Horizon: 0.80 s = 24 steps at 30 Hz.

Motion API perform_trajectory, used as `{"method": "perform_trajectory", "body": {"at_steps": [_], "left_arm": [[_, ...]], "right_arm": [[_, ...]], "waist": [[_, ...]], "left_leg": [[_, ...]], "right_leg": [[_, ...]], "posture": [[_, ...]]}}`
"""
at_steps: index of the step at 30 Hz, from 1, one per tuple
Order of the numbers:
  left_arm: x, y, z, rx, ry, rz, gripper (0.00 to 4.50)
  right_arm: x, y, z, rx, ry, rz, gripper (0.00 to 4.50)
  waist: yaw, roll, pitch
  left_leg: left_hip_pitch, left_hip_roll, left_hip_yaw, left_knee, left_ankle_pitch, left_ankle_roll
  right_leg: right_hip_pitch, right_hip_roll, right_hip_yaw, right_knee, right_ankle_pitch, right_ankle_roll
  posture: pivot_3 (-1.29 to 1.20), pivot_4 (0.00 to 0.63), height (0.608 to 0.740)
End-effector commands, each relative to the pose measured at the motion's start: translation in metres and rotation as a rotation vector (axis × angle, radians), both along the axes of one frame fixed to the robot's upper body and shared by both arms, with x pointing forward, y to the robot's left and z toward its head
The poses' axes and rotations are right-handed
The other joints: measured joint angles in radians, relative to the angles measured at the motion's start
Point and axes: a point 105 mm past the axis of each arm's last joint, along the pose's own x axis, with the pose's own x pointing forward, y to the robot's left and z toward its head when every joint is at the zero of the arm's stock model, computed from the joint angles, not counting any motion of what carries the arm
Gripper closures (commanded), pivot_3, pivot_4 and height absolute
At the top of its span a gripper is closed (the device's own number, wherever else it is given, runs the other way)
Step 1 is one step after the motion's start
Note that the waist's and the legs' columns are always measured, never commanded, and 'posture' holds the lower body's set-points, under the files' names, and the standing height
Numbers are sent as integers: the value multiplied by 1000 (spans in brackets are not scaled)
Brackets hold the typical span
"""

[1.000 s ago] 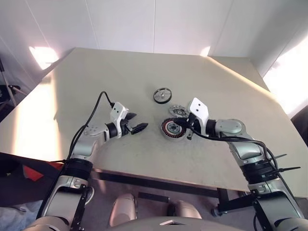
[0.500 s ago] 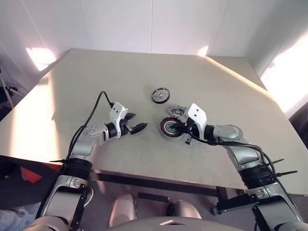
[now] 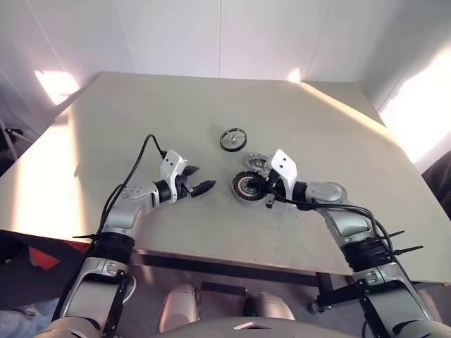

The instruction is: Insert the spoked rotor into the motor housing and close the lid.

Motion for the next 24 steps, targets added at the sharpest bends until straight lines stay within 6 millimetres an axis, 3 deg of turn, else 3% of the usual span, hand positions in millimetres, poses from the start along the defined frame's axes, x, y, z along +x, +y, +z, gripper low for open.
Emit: {"method": "perform_trajectory", "body": {"at_steps": [1,4,11,14,18,24], "left_arm": [[3,0,16,-7,-58,1,0],[3,0,16,-8,-57,4,0],[8,-1,13,-19,-41,38,0],[8,-4,13,-18,-40,32,0],[10,-4,15,-18,-43,31,0],[10,2,17,-10,-49,41,0]], "right_arm": [[7,-5,6,-4,-22,-33,4489],[6,-8,18,-4,-59,-18,4489],[11,-10,69,44,-193,-26,4489],[9,-7,74,41,-207,-12,4489],[7,-3,59,37,-160,-14,4489],[-4,3,-7,17,32,-40,4489]], "waist": [[-1,0,0],[1,0,0],[2,0,0],[1,0,0],[2,0,0],[2,0,0]], "left_leg": [[0,0,0,0,0,0],[0,0,0,0,1,-1],[-1,0,0,0,0,0],[-2,0,0,-1,0,0],[-2,0,0,-1,0,0],[-2,0,0,0,0,0]], "right_leg": [[0,0,0,0,0,0],[0,0,0,0,0,0],[-1,0,0,0,0,0],[-3,0,0,0,0,0],[-3,0,-1,0,0,0],[-2,0,-1,0,0,0]], "posture": [[0,0,740],[0,0,740],[0,0,740],[0,0,740],[0,0,740],[0,0,740]]}}
